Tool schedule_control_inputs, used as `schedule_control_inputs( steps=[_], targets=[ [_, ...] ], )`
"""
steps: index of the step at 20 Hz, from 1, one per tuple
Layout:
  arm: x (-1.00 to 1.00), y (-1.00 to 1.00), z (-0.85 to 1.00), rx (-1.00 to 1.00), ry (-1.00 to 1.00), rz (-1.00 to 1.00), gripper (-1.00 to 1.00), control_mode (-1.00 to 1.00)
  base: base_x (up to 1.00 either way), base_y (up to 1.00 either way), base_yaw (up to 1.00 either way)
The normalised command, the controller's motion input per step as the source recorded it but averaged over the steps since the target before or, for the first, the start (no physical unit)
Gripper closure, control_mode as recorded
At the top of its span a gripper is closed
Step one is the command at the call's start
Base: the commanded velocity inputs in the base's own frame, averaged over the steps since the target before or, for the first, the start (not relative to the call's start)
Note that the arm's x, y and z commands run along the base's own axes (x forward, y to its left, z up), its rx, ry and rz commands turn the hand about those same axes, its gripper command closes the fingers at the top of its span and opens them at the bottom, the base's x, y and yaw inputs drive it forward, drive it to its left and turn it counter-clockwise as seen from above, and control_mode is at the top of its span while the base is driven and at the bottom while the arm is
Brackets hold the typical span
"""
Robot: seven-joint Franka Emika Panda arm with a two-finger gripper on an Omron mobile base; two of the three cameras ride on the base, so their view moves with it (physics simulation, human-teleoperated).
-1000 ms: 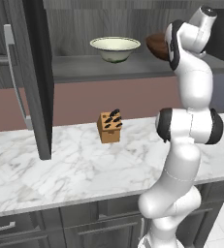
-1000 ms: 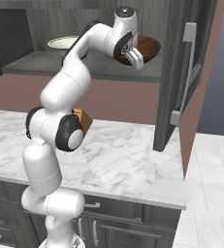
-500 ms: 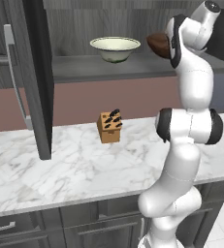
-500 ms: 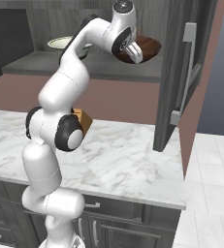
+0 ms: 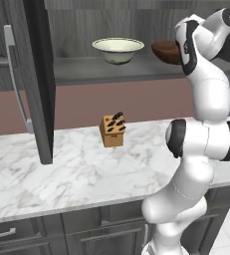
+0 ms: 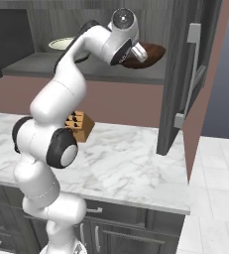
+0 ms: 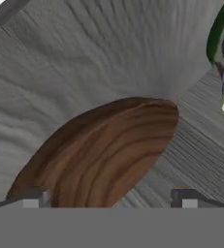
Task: Open the cabinet. Pick the bowls from the counter and place them in the cabinet. Then close the cabinet.
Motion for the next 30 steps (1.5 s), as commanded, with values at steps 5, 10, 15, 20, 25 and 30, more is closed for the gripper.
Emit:
schedule_control_inputs(
  steps=[5,10,15,20,25,30],
  targets=[
    [-0.37,0.38,0.26,-0.09,-0.03,0.02,-1.00,-1.00,0.00,0.00,0.00],
    [-0.65,0.21,0.48,-0.05,0.11,0.00,-1.00,-1.00,0.00,0.00,0.00],
    [-0.85,0.01,0.62,0.00,0.12,0.00,-1.00,-1.00,0.00,0.00,0.00],
    [-1.00,0.14,-0.14,0.00,0.03,0.02,-1.00,-1.00,0.00,0.00,0.00],
    [-1.00,0.46,-0.96,0.00,-0.05,0.05,-1.00,-1.00,0.00,0.00,0.00],
    [-0.94,0.36,-0.35,0.00,-0.04,0.09,-1.00,-1.00,0.00,0.00,0.00]
  ],
)
